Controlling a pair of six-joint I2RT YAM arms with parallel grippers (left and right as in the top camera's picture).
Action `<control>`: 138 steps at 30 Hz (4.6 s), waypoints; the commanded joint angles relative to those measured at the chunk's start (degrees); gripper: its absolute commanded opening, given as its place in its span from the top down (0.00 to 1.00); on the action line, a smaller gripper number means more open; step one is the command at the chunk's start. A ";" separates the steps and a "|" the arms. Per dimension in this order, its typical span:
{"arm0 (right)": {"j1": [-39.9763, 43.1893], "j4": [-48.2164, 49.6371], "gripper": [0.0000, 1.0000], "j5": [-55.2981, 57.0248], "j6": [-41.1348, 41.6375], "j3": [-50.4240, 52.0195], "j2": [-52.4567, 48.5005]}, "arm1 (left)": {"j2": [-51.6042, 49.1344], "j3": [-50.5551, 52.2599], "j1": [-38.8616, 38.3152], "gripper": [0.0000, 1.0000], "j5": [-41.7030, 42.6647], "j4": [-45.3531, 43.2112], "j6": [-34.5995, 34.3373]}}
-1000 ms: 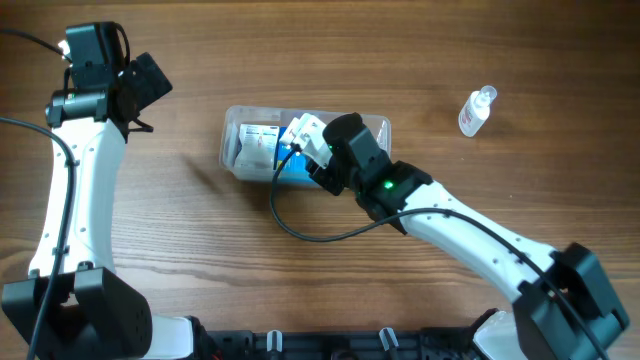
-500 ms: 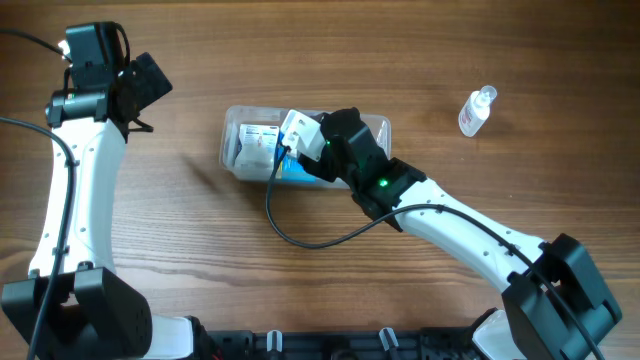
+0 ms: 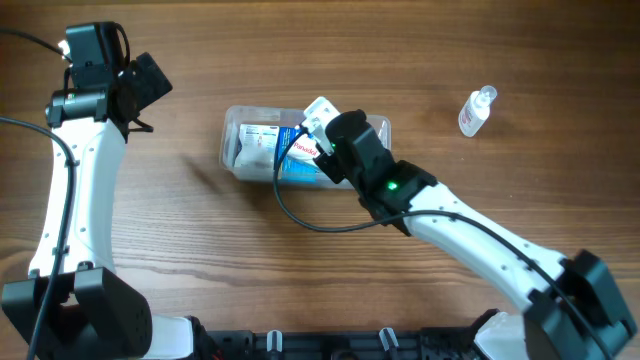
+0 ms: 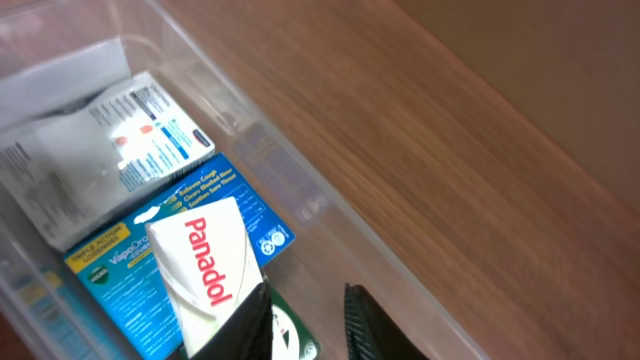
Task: Pack container
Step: 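Lower the Panadol box into the container and open the right gripper, then move the right gripper to the white dropper bottle and grasp it, then lift the dropper bottle and carry it over the container, then lower the dropper bottle into the container's right end, release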
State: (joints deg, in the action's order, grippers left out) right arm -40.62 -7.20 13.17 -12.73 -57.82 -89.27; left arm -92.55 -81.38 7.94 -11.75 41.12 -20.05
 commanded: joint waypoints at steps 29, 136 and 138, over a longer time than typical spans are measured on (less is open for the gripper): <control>38.47 -9.88 0.27 -5.53 3.58 -1.16 12.39 | 0.61 -0.39 0.22 0.00 -0.33 -0.11 0.26; 7.80 -11.21 0.96 5.07 36.94 -1.01 -6.21 | 0.61 -0.39 0.22 0.00 -0.33 -0.11 0.26; 7.80 -10.60 0.96 5.27 36.89 -1.01 -7.69 | 0.61 -0.39 0.22 0.00 -0.33 -0.11 0.26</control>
State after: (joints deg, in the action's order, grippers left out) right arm -32.75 -18.79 15.94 23.16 -58.13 -95.18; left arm -92.55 -81.38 7.94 -11.75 41.15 -20.05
